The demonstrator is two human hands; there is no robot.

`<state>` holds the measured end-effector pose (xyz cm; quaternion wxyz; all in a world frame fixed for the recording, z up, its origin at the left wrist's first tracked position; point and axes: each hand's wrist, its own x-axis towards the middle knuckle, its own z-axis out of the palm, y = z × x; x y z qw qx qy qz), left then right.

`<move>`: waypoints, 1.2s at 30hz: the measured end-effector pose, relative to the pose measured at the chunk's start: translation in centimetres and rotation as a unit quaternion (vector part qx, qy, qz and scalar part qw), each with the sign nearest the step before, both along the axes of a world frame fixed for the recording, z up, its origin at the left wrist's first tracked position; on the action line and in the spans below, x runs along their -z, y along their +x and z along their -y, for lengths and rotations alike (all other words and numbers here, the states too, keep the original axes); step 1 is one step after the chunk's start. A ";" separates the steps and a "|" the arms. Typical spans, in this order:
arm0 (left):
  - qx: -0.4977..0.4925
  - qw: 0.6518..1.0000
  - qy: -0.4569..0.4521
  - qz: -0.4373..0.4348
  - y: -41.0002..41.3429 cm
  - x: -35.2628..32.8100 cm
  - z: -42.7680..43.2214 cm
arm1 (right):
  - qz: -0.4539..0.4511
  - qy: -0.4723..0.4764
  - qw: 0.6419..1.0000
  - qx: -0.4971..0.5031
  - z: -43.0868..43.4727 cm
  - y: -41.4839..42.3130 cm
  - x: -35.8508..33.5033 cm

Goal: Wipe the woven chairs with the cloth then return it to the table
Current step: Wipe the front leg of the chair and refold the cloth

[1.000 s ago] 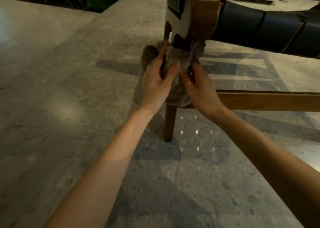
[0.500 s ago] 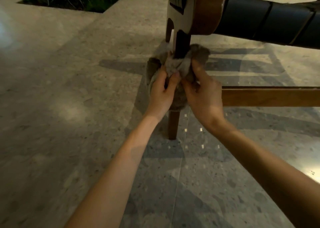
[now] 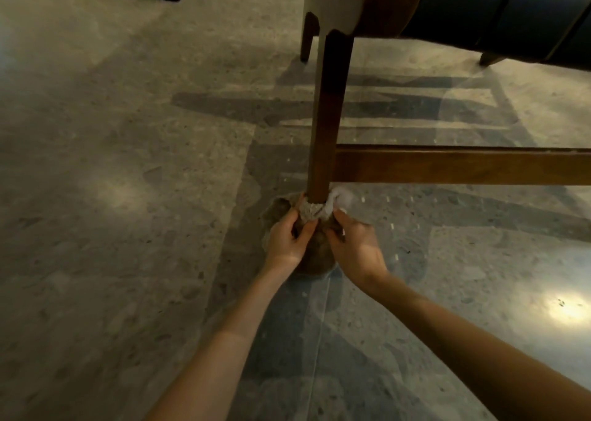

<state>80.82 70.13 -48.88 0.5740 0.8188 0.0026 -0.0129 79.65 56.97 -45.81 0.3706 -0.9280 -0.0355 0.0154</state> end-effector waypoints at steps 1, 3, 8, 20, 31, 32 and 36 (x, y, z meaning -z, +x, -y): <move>-0.001 1.000 0.006 -0.001 -0.3 0.2 -0.1 | -0.046 0.015 0.999 -0.004 0.1 0.3 0.3; -0.013 1.000 0.002 0.001 -0.7 0.2 0.0 | -0.094 0.015 0.995 -0.011 0.4 0.7 0.4; -0.177 0.978 -0.078 0.084 -2.5 -2.1 2.2 | 0.034 0.105 0.994 0.026 1.5 -0.7 -2.7; -0.061 0.914 0.223 0.335 -0.9 -9.1 7.6 | 0.287 0.167 0.929 0.165 8.4 -1.0 -8.8; -0.052 0.792 0.575 0.199 1.2 -9.4 8.4 | 0.254 -0.312 0.913 -0.060 9.3 4.5 -7.7; -0.067 0.786 0.574 0.221 1.4 -9.7 8.7 | 0.270 -0.320 0.906 -0.054 9.5 4.7 -7.8; -0.063 0.785 0.553 0.272 2.8 -10.1 9.7 | 0.264 -0.343 0.899 -0.060 11.1 5.4 -7.8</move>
